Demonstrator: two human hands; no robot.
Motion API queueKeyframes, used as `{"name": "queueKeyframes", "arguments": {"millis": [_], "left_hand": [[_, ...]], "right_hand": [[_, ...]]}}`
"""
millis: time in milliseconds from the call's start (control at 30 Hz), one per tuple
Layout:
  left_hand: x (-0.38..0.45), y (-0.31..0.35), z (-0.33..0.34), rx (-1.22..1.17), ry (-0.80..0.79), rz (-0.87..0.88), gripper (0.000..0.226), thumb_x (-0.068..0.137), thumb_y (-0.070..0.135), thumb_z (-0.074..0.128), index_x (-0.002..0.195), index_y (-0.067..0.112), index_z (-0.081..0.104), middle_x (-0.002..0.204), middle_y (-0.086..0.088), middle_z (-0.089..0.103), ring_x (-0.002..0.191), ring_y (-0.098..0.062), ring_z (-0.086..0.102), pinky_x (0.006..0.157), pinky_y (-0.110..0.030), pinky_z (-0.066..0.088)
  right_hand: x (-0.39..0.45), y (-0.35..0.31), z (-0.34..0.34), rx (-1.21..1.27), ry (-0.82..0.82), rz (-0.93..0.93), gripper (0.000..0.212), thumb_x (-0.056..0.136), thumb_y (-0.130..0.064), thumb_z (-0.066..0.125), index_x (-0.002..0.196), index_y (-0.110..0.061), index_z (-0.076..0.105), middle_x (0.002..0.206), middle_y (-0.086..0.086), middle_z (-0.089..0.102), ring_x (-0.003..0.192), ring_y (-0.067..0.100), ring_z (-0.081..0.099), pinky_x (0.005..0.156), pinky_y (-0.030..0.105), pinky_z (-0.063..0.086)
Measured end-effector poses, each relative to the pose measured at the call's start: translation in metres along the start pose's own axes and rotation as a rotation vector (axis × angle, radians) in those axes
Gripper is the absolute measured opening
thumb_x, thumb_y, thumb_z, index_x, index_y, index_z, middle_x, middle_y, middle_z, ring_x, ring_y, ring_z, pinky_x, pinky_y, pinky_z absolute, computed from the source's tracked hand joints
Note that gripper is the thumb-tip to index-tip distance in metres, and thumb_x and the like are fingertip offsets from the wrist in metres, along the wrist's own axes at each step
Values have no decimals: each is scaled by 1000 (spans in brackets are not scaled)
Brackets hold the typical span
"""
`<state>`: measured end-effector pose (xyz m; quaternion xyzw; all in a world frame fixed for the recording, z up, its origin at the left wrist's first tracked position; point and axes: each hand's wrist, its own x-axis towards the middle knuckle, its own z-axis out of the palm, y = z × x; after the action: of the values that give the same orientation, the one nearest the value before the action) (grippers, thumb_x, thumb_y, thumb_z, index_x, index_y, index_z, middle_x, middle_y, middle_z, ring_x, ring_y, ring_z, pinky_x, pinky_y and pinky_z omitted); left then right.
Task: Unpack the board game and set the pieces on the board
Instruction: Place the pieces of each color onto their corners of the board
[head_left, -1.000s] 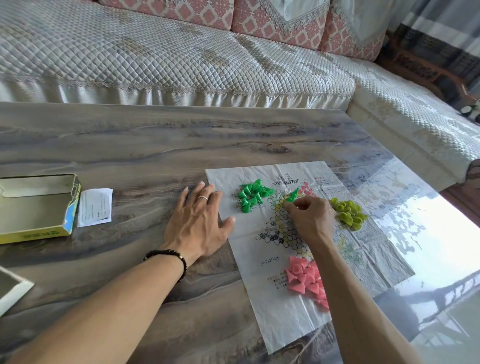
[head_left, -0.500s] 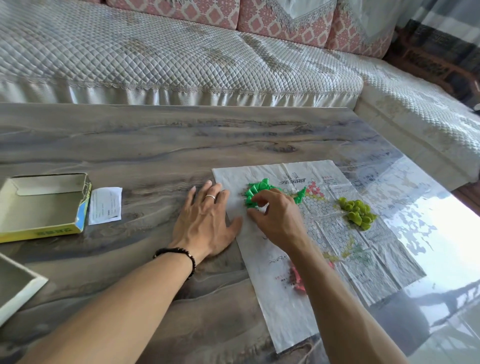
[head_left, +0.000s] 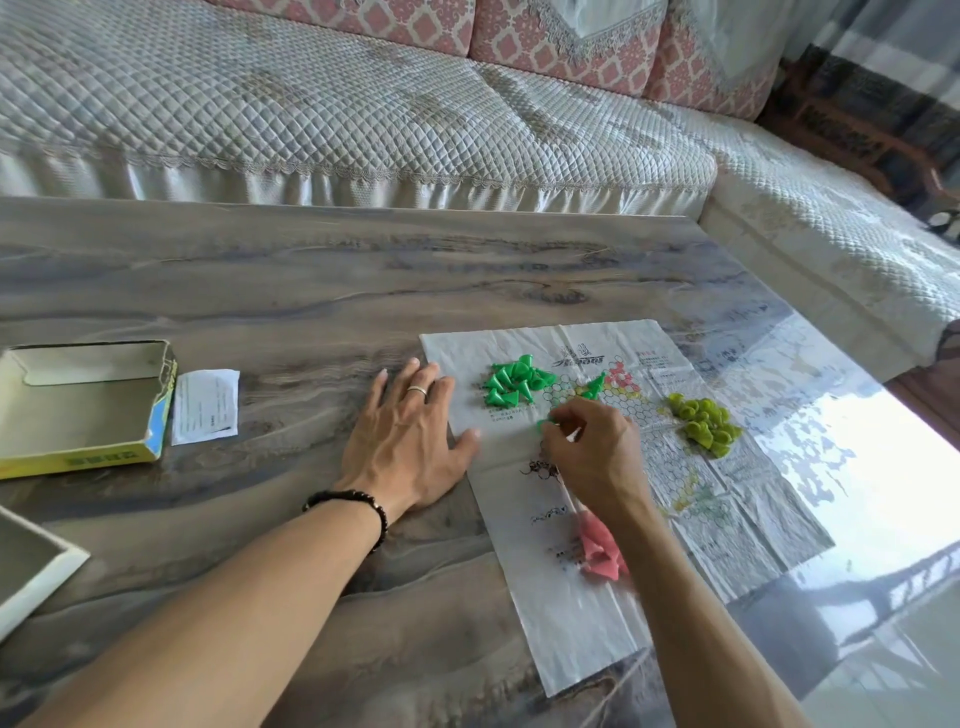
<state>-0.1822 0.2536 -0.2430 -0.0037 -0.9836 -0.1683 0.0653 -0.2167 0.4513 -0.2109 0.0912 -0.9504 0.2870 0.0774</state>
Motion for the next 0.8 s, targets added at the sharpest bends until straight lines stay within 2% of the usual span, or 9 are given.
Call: {"name": "queueKeyframes", "arguments": {"millis": [100, 167, 233, 333, 400, 600, 700, 800], "left_hand": [[0, 0, 0, -10, 1, 0, 69, 92, 58, 37, 147, 17, 31, 159, -7, 24, 149, -23, 11, 121, -44, 7], [0, 0, 0, -7, -1, 1, 69, 92, 58, 36, 147, 17, 31, 159, -7, 24, 149, -23, 12, 121, -44, 7], [0, 0, 1, -5, 1, -2, 69, 91, 59, 35, 147, 18, 31, 159, -7, 24, 149, -22, 12, 122, -44, 7], [0, 0, 1, -6, 2, -6, 70, 91, 59, 34, 147, 18, 32, 159, -7, 25, 149, -22, 13, 122, -44, 8], [0, 0, 1, 0, 0, -5, 69, 91, 59, 34, 147, 18, 31, 160, -6, 24, 149, -22, 12, 122, -44, 7], [0, 0, 0, 4, -6, -7, 68, 92, 59, 34, 147, 19, 31, 160, -6, 23, 149, -22, 11, 122, -45, 7], [0, 0, 0, 0, -12, -4, 68, 93, 58, 34, 148, 18, 29, 160, -6, 22, 149, -23, 10, 122, -45, 7], [0, 0, 0, 4, -13, -4, 69, 93, 58, 34, 148, 18, 29, 160, -6, 22, 149, -22, 10, 122, -45, 7]], "right_hand": [[-2, 16, -13, 18, 56, 157, 8, 83, -16, 69, 90, -14, 73, 79, -2, 70, 61, -1, 56, 51, 9, 38], [-2, 20, -16, 9, 44, 191, 11, 83, -18, 70, 92, -13, 74, 76, -5, 66, 61, -5, 54, 46, 5, 35], [-1, 20, -15, -1, 25, 194, 13, 82, -18, 72, 94, -13, 74, 77, -4, 66, 62, -2, 56, 49, 5, 35], [4, 20, -11, -14, 35, 216, 16, 82, -19, 72, 95, -12, 74, 85, 2, 72, 69, 12, 63, 61, 21, 49], [9, 21, -9, -10, 53, 245, 16, 81, -21, 73, 95, -13, 74, 86, 3, 73, 70, 14, 65, 66, 26, 52], [12, 20, -7, -24, 93, 262, 21, 80, -30, 74, 94, -14, 75, 79, 0, 70, 67, 13, 63, 62, 25, 50], [10, 20, -7, -18, 84, 236, 17, 79, -20, 72, 93, -12, 75, 75, -2, 69, 65, 12, 63, 62, 26, 54], [11, 20, -7, -32, 77, 231, 17, 82, -14, 68, 97, -10, 75, 84, 4, 73, 64, 10, 60, 56, 19, 46]]}}
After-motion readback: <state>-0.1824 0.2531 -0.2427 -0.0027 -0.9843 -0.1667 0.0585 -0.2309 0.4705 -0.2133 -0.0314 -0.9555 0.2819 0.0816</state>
